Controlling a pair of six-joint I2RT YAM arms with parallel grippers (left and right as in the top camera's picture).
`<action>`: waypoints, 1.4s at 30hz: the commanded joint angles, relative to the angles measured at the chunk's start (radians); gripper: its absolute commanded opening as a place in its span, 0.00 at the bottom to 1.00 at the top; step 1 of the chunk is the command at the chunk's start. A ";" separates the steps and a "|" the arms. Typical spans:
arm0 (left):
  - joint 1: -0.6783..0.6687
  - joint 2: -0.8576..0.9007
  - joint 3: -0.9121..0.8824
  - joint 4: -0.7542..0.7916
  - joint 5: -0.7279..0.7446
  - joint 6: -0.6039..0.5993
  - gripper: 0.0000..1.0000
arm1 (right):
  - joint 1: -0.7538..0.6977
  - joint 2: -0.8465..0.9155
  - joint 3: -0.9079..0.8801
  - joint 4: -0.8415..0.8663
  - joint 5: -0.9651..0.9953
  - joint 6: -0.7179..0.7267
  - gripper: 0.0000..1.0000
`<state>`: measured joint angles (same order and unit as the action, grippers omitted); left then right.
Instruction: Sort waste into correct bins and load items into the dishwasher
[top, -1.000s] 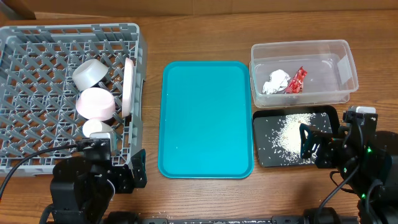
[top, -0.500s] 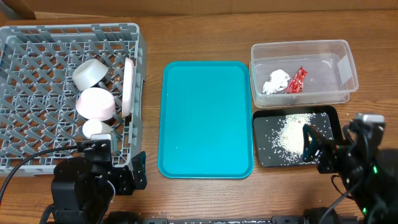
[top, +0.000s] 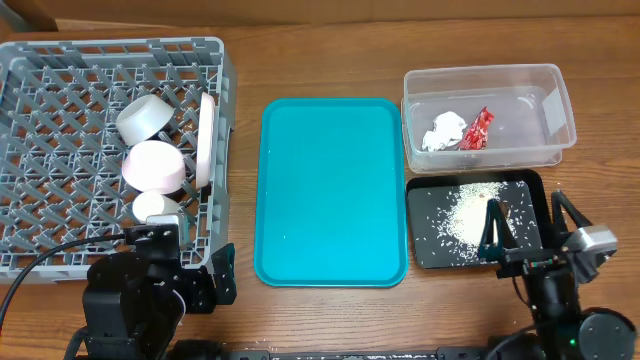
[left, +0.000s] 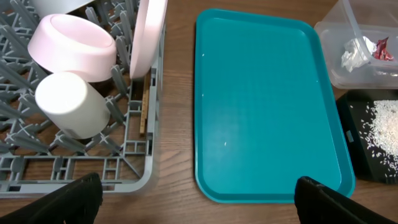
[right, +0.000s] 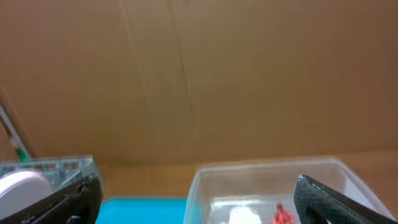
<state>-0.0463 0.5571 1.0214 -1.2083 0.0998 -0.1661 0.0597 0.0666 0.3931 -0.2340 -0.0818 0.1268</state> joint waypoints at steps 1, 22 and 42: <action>-0.005 -0.007 -0.004 0.001 -0.006 -0.014 1.00 | 0.002 -0.055 -0.121 0.110 -0.005 0.000 1.00; -0.005 -0.007 -0.004 0.001 -0.006 -0.014 1.00 | 0.005 -0.064 -0.385 0.157 0.003 -0.023 1.00; -0.005 -0.007 -0.004 0.001 -0.006 -0.014 1.00 | 0.005 -0.064 -0.385 0.157 0.003 -0.023 1.00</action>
<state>-0.0463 0.5571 1.0214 -1.2087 0.1001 -0.1661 0.0597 0.0120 0.0185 -0.0818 -0.0788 0.1078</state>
